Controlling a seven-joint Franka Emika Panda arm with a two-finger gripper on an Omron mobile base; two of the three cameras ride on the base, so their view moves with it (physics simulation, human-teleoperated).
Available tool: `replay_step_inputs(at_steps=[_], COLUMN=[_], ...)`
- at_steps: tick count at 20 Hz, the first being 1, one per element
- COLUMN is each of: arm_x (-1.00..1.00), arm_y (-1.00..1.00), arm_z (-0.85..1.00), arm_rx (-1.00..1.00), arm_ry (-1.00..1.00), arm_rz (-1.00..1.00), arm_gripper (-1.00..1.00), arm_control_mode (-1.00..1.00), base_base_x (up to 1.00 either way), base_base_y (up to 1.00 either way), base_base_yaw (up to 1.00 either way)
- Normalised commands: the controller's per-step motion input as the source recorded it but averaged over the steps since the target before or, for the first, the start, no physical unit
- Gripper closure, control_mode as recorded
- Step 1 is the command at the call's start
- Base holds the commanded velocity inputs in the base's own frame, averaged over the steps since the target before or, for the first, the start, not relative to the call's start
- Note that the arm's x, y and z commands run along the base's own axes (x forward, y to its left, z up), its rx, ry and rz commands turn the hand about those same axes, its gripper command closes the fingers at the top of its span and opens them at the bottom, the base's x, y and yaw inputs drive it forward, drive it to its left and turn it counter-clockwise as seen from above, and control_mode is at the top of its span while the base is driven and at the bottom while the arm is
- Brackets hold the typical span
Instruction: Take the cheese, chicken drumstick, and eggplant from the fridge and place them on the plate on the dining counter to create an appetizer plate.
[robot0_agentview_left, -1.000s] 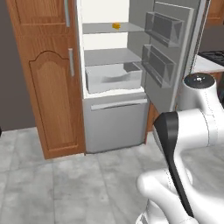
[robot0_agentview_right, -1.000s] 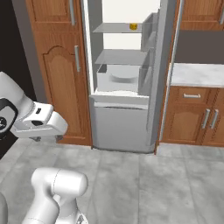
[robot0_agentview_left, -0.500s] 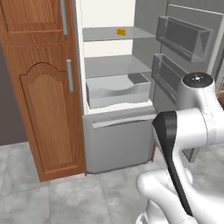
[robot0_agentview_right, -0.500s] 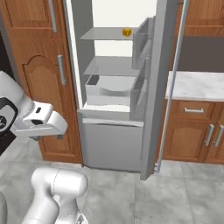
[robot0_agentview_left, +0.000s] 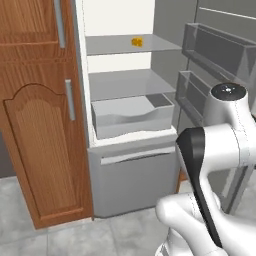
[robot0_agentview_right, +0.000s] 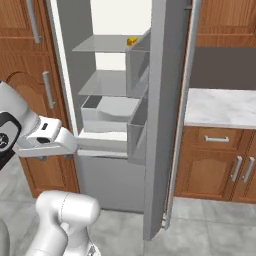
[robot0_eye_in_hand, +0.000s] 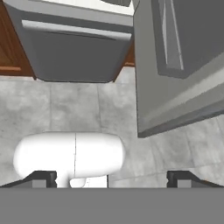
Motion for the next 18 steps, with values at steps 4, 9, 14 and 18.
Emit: replay_step_inputs(at_steps=[4,9,14,18], arm_x=[0.0,0.0,0.0,0.0], arm_y=[0.0,0.0,0.0,0.0], arm_z=[0.0,0.0,0.0,0.0], arm_rx=[0.0,0.0,0.0,0.0], arm_ry=[0.0,0.0,0.0,0.0], arm_rz=[0.0,0.0,0.0,0.0], arm_gripper=[-1.0,-1.0,-1.0,-1.0], arm_control_mode=[1.0,1.0,1.0,1.0], base_base_x=[0.82,0.79,0.57,0.36], base_base_y=[0.0,0.0,-0.15,-0.08], base_base_yaw=[-0.02,-0.01,-0.01,-0.01])
